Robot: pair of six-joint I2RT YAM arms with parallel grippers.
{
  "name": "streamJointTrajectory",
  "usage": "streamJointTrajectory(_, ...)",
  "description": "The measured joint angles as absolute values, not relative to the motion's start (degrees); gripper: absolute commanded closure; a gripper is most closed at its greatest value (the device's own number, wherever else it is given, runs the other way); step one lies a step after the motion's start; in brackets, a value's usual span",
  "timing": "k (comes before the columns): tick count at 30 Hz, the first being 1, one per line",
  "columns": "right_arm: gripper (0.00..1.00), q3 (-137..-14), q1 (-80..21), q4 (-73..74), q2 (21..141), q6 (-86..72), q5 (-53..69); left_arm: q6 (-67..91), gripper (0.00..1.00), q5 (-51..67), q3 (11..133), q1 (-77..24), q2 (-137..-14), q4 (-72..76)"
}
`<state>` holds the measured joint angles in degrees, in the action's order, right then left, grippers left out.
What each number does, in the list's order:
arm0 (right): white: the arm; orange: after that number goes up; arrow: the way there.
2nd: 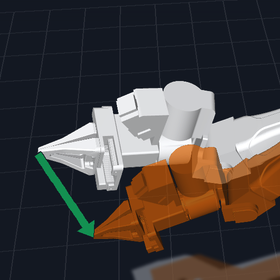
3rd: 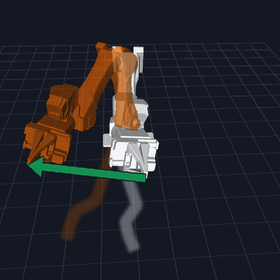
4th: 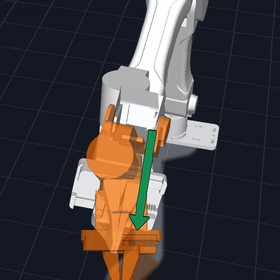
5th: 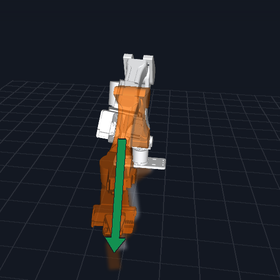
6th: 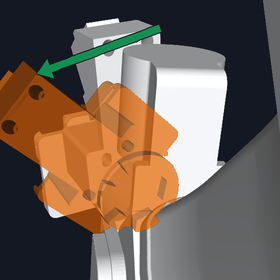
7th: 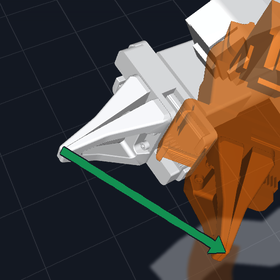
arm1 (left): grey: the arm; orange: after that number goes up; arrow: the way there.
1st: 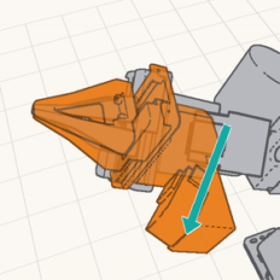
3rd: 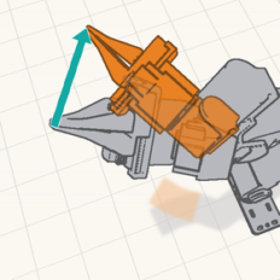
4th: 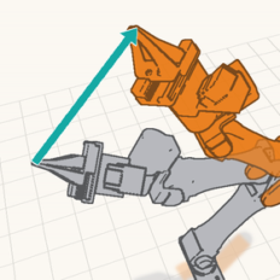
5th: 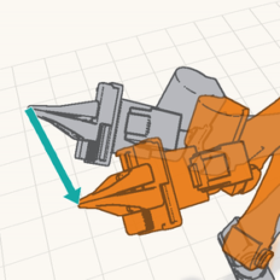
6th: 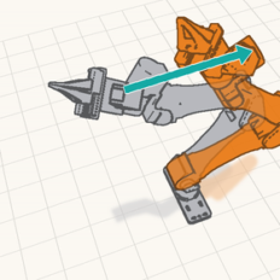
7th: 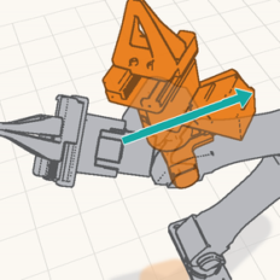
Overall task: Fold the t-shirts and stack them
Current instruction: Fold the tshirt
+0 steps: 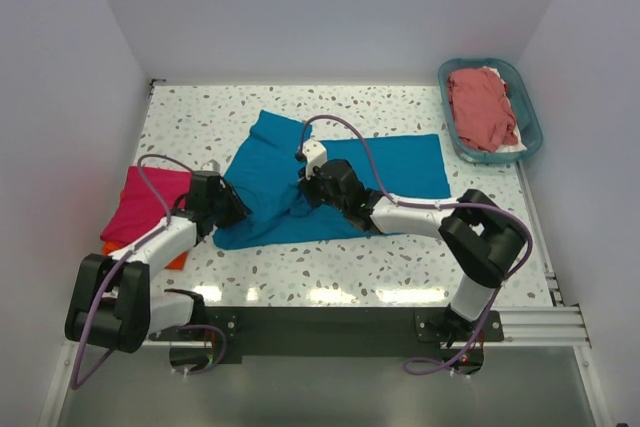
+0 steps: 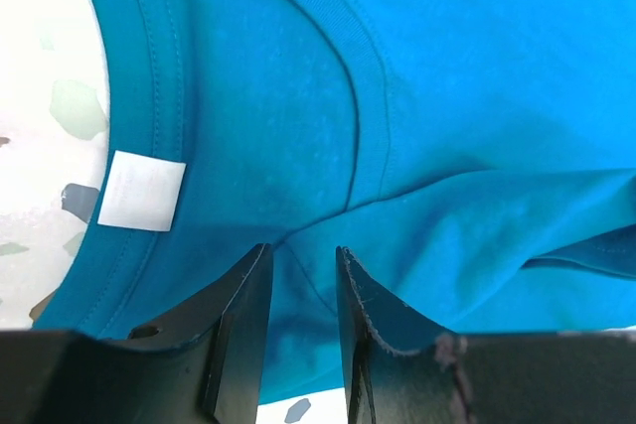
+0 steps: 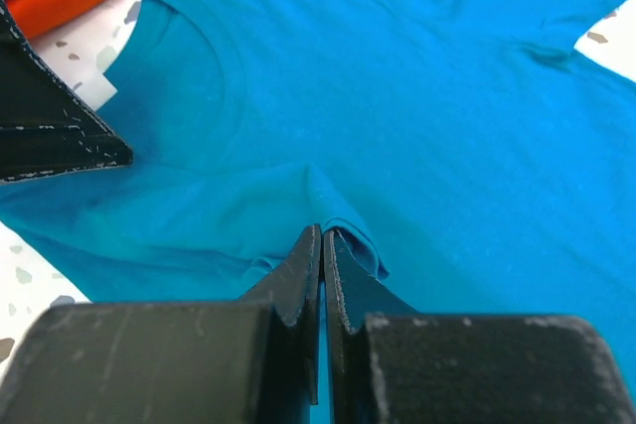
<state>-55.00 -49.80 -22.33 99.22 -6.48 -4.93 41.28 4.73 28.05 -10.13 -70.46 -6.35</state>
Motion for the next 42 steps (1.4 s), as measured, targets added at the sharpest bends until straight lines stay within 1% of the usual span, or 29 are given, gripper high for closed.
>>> streamJointTrajectory(3, 1.00, -54.26, -49.80, -22.35, 99.20, -6.87, -5.02, 40.73, 0.64, 5.43, 28.10, -10.13, -71.85, -6.37)
streamJointTrajectory(6, 1.00, -53.71, -49.82, -22.31, 99.20, -7.09, -5.04, 40.18, 0.62, 5.74, 28.10, -10.13, -72.25, -6.39)
streamJointTrajectory(17, 1.00, -53.65, -49.82, -22.33, 99.20, -7.92, -5.02, 39.31, 0.62, 6.94, 28.32, -10.96, -75.07, -4.19)
streamJointTrajectory(20, 1.00, -53.65, -49.80, -22.31, 99.20, -7.92, -5.02, 39.33, 0.66, 6.96, 28.32, -11.05, -75.29, -3.90)
streamJointTrajectory(23, 1.00, -53.65, -49.80, -22.31, 99.20, -7.94, -5.02, 39.29, 0.73, 6.96, 28.64, -11.22, -76.07, -3.77)
streamJointTrajectory(25, 1.00, -53.67, -49.82, -22.31, 99.20, -7.97, -5.02, 39.31, 0.82, 6.96, 29.02, -11.49, -76.82, -3.51)
streamJointTrajectory(26, 1.00, -53.67, -49.80, -22.31, 99.20, -7.97, -5.02, 39.20, 0.90, 6.87, 29.08, -11.68, -77.10, -3.46)
streamJointTrajectory(30, 1.00, -53.67, -49.80, -22.31, 99.20, -7.94, -5.02, 38.94, 1.00, 6.61, 29.15, -11.92, -77.25, -3.73)
streamJointTrajectory(35, 1.00, -54.85, -49.80, -21.76, 99.20, -7.79, -5.02, 38.94, 1.00, 4.16, 29.21, -12.08, -75.18, -6.13)
streamJointTrajectory(42, 1.00, -59.61, -49.80, -21.23, 99.39, -5.96, -4.89, 39.92, 1.00, -1.19, 29.19, -12.08, -67.20, -11.18)
